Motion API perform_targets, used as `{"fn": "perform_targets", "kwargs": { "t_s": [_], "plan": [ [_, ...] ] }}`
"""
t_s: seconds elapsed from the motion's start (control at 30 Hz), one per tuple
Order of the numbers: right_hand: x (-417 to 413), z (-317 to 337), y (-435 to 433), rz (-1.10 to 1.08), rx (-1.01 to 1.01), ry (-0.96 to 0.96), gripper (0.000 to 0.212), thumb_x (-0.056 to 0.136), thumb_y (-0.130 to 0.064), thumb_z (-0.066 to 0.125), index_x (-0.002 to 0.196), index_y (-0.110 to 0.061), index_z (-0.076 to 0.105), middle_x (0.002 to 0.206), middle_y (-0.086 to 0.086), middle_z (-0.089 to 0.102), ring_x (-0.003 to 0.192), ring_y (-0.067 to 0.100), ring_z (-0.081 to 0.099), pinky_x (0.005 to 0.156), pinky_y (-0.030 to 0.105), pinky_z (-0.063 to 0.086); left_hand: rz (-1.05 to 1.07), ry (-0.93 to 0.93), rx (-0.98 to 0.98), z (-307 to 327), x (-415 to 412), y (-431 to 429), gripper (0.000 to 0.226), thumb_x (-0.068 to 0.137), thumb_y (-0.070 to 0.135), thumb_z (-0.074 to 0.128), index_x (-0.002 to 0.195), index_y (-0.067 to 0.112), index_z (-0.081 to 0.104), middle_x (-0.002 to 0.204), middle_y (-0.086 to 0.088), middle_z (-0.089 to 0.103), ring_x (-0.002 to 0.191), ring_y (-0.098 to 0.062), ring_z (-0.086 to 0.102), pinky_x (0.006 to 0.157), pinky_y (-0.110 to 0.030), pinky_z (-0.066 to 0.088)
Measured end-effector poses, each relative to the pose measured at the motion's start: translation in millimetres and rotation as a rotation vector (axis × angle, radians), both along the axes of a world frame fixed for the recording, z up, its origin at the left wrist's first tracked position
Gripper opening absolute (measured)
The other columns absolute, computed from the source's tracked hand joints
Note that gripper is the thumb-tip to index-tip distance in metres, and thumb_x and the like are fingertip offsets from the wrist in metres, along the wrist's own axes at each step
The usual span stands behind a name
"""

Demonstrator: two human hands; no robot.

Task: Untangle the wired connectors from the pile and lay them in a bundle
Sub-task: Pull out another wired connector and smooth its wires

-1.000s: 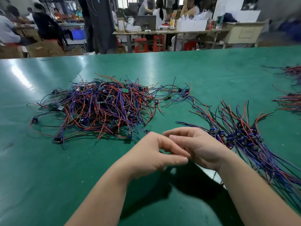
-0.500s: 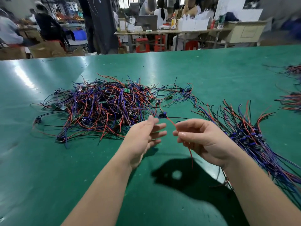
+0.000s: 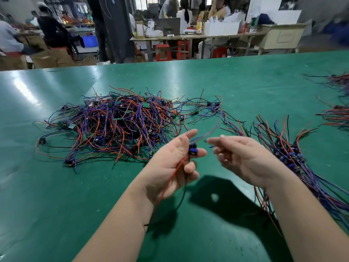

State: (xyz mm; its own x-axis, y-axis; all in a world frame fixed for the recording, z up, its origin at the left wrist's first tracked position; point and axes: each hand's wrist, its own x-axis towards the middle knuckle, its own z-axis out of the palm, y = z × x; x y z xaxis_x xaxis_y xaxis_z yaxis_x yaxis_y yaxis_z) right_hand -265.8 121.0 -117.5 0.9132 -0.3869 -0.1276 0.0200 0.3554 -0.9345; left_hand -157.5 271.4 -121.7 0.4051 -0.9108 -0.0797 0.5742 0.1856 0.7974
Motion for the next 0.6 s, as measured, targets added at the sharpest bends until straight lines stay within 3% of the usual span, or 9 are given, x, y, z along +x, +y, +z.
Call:
{"fn": "perform_targets", "kwargs": {
  "t_s": [0.1,0.2,0.3,0.43,0.6],
  "plan": [
    [2,-5,8,0.094,-0.042,0.012,0.024,0.067,-0.023,0.067,0.083,-0.008,0.076,0.071,0.003,0.067,0.060,0.007,0.056,0.062,0.016,0.047,-0.054,-0.061,0.040,-7,-13,-6,0.046,0.078,0.039,0.053,0.117,0.015,0.046,0.070,0.001,0.070,0.037,-0.002,0.042,0.038,-0.015,0.041],
    [3,-6,8,0.076,-0.064,-0.024,0.022,0.062,-0.021,0.070,0.079,-0.009,0.077,0.076,0.006,0.072,0.070,0.011,0.065,0.071,0.021,0.054,-0.063,-0.100,0.097,-12,-16,-9,0.048,0.079,0.041,0.054,0.116,0.012,0.052,0.076,-0.001,0.071,0.039,-0.001,0.044,0.038,-0.014,0.040],
    [4,-6,7,0.010,-0.088,-0.019,0.014,0.064,-0.015,0.068,0.073,-0.010,0.077,0.074,0.007,0.072,0.068,0.014,0.066,0.063,0.019,0.053,0.021,-0.141,0.157,-15,-18,-13,0.040,0.076,0.041,0.058,0.105,0.012,0.059,0.082,-0.006,0.071,0.039,-0.002,0.047,0.037,-0.015,0.042],
    [9,-8,11,-0.078,-0.111,0.021,0.007,0.067,-0.015,0.069,0.065,-0.011,0.074,0.067,0.006,0.069,0.060,0.012,0.062,0.048,0.014,0.041,0.199,-0.238,0.200,-17,-19,-15,0.037,0.074,0.031,0.065,0.099,0.004,0.062,0.082,-0.009,0.074,0.043,-0.008,0.057,0.040,-0.018,0.045],
    [12,-11,10,-0.196,-0.123,0.023,0.018,0.075,-0.003,0.068,0.059,-0.009,0.072,0.061,0.006,0.064,0.051,0.009,0.052,0.045,0.014,0.038,0.238,-0.368,0.225,-20,-20,-14,0.011,0.085,0.009,0.067,0.095,0.006,0.065,0.079,-0.005,0.075,0.046,-0.010,0.061,0.043,-0.020,0.048]
  ]
}}
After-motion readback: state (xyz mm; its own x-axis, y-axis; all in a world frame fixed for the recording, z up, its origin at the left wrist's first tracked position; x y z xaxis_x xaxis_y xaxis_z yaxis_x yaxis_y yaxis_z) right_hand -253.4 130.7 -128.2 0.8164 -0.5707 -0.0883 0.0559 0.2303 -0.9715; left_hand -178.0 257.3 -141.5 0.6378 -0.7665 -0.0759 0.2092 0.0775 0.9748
